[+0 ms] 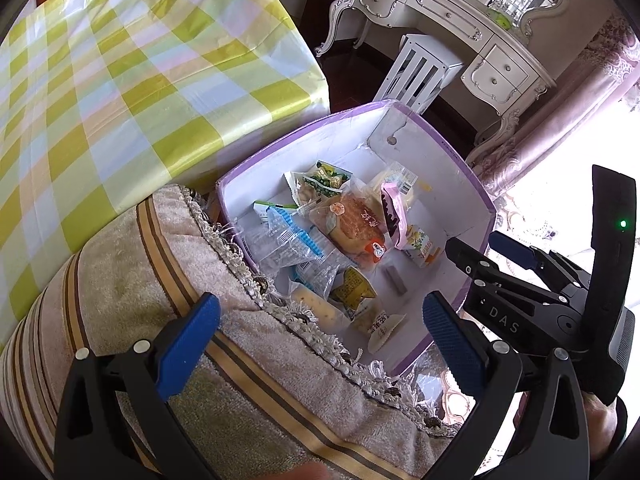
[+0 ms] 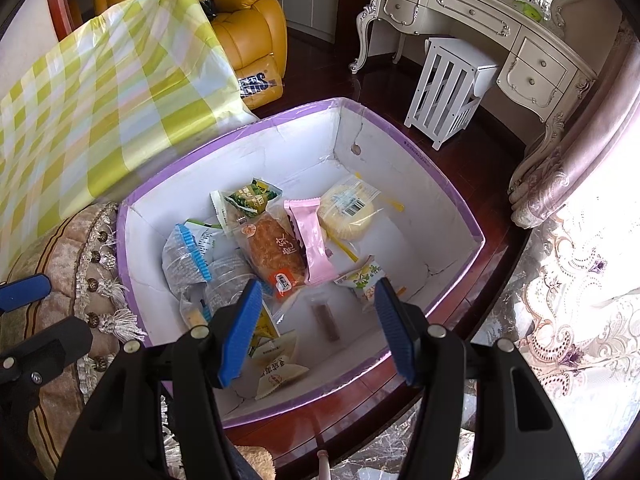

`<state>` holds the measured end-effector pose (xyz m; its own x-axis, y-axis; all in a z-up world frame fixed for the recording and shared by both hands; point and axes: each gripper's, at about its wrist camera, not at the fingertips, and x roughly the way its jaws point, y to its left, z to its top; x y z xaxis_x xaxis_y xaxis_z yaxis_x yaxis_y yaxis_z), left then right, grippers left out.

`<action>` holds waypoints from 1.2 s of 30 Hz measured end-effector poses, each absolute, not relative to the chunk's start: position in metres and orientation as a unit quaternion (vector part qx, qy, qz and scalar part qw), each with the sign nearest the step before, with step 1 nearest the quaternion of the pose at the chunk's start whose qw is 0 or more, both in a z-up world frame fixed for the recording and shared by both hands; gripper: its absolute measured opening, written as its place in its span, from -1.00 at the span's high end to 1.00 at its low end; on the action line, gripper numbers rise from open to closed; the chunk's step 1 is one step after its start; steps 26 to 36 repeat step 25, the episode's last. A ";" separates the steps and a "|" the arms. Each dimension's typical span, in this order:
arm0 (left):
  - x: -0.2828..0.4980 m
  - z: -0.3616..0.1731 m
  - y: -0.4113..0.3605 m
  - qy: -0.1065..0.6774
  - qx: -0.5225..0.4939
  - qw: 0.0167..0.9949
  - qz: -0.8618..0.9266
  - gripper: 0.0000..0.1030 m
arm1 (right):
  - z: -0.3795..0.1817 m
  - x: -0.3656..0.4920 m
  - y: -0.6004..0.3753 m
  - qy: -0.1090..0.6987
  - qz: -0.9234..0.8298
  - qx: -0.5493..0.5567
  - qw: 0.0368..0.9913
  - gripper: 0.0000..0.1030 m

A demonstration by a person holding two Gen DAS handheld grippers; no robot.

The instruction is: Organize snacks

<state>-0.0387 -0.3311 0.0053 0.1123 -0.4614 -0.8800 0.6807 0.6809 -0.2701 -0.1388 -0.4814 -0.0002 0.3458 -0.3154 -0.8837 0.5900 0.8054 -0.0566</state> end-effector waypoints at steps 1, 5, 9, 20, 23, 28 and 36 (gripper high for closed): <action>-0.039 0.005 -0.331 0.543 0.100 0.738 -0.387 -0.92 | 0.000 -0.139 -0.481 0.499 -0.280 0.137 0.809 -0.14; -0.039 0.004 -0.331 0.543 0.103 0.738 -0.387 -0.92 | 0.000 -0.139 -0.481 0.499 -0.280 0.138 0.808 -0.14; -0.039 0.004 -0.331 0.542 0.105 0.738 -0.387 -0.92 | -0.001 -0.139 -0.481 0.499 -0.280 0.138 0.808 -0.14; -0.040 0.009 -0.332 0.534 0.110 0.741 -0.393 -0.92 | 0.000 -0.140 -0.482 0.497 -0.280 0.139 0.810 -0.18; -0.036 0.022 -0.322 0.527 0.091 0.746 -0.397 -0.92 | 0.008 -0.136 -0.475 0.489 -0.267 0.141 0.818 -0.23; -0.028 0.039 -0.302 0.507 0.079 0.770 -0.379 -0.92 | 0.020 -0.127 -0.460 0.479 -0.243 0.131 0.833 -0.29; -0.028 0.039 -0.302 0.507 0.079 0.770 -0.379 -0.92 | 0.020 -0.127 -0.460 0.479 -0.243 0.131 0.833 -0.29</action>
